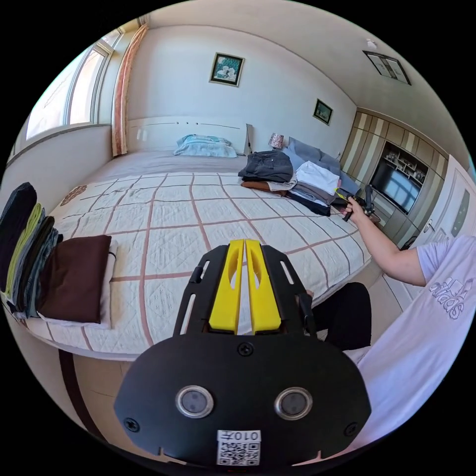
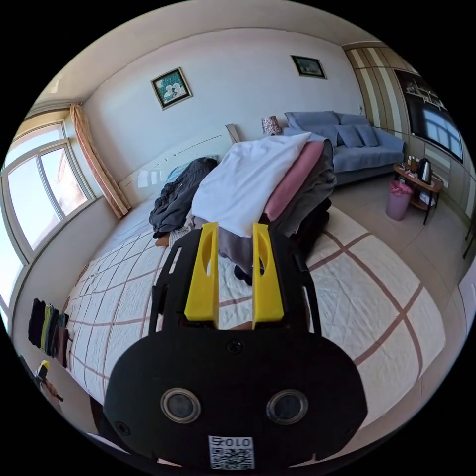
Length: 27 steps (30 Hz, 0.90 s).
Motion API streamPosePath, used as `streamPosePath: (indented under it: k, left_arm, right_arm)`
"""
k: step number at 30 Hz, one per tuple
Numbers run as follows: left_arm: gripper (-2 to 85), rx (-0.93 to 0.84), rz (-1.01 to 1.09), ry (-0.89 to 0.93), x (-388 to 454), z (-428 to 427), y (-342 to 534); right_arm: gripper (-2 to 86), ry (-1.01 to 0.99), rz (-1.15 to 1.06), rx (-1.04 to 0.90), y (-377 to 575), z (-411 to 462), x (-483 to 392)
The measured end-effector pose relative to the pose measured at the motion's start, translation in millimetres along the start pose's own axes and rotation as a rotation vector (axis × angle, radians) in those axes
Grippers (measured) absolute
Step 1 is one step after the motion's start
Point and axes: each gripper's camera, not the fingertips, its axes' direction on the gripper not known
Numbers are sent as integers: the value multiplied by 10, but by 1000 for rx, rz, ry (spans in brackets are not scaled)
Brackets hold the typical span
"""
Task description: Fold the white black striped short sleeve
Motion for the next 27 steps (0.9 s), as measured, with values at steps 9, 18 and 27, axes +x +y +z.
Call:
streamPosePath:
  k: [9, 18, 27]
  left_arm:
    - [-2, -44, 3, 47, -84, 329, -181]
    - [5, -16, 61, 204, -238, 430, -426]
    - [100, 0, 192, 317, -538, 189, -378]
  right_arm:
    - [37, -62, 30, 69, -164, -391, 56]
    - [22, -186, 64, -115, -662, -694, 361]
    - [15, -456, -343, 28, -1139, -2652, -715]
